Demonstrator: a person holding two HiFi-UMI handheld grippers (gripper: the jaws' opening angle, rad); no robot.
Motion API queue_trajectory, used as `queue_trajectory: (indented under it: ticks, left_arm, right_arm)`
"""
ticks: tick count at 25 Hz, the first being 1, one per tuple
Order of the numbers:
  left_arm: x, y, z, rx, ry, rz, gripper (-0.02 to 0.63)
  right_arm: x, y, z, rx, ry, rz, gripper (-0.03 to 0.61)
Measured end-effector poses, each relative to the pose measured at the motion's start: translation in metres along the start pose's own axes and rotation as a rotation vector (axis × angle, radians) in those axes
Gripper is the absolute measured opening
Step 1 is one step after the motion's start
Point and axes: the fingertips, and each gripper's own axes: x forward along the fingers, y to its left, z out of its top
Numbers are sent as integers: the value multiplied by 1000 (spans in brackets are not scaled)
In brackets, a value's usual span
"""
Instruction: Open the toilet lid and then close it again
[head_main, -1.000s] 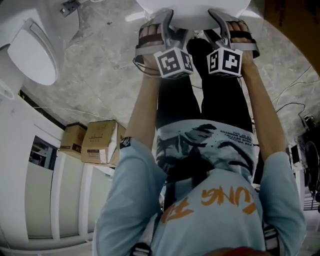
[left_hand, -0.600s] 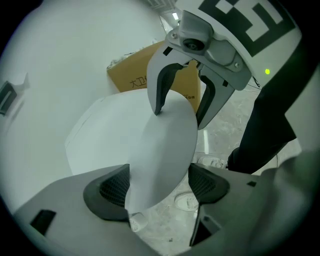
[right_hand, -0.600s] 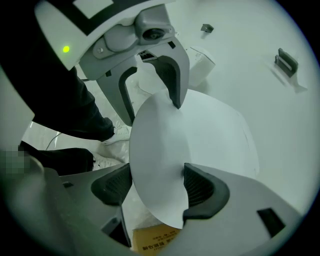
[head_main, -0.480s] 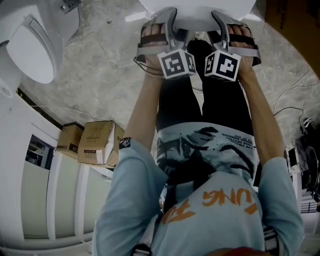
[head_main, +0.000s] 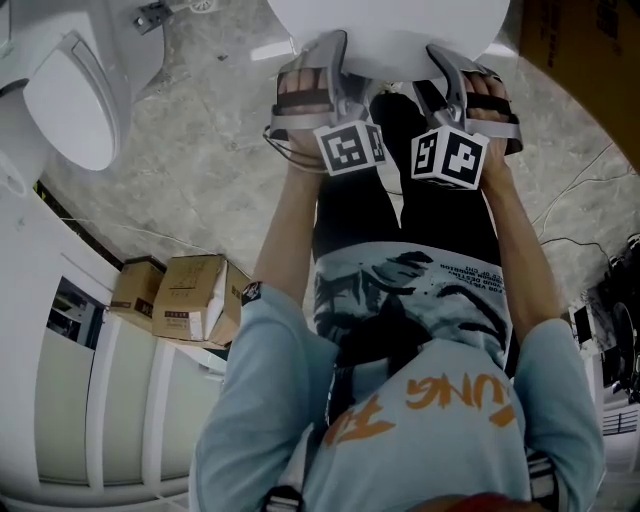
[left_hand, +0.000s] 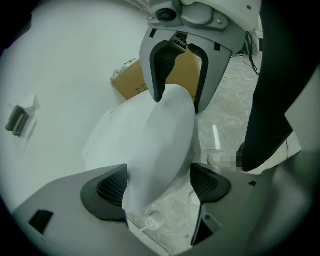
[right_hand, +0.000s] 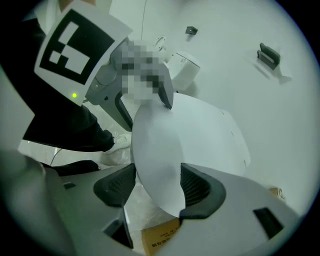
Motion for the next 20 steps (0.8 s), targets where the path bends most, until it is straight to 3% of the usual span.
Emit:
queue_trajectory:
  ticks: [4, 10, 16, 20]
  left_arm:
    - [-7, 8, 1, 63, 44, 64, 385]
    - [-29, 23, 13, 76, 65, 57, 383]
    - [-64, 50, 25, -39, 67, 43, 383]
    - [-85, 76, 36, -91, 57, 63, 383]
  right_arm:
    - [-19, -5, 5, 30, -9, -5, 298]
    - [-47, -21, 12, 44, -33, -40, 301]
    - [-79, -38, 26, 58, -192, 21, 310]
    - [-94, -54, 31, -16, -209, 3, 314]
